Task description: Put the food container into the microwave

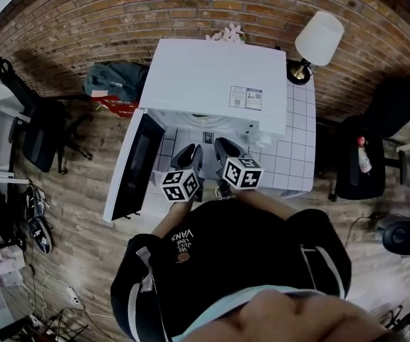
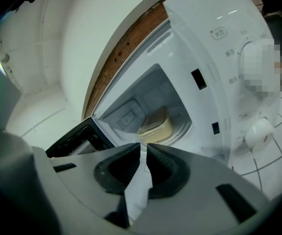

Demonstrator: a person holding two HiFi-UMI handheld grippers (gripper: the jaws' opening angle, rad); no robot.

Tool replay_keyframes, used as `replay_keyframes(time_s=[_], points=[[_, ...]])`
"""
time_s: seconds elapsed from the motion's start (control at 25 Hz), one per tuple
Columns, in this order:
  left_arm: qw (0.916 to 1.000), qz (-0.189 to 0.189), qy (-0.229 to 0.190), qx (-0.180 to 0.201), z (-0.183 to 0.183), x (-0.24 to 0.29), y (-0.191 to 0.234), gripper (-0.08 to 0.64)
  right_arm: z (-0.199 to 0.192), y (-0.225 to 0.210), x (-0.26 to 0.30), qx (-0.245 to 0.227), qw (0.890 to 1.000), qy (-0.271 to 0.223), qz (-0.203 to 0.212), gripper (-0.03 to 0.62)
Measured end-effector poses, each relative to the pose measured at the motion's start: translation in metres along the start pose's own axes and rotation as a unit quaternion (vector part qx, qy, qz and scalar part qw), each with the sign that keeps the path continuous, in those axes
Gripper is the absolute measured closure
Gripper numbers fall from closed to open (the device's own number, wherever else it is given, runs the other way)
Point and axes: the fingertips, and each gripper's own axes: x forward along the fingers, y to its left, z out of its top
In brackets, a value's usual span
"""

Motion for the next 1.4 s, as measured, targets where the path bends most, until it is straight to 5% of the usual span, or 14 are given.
replay_keyframes(time_s=[1.4], points=[[0.9940,-0.089,0.036,0.052,-0.039,-0.112,-0.018,0.548,-0.071,0.050,-0.090,0.024,0.995,-0.057,-0.083,0.578]])
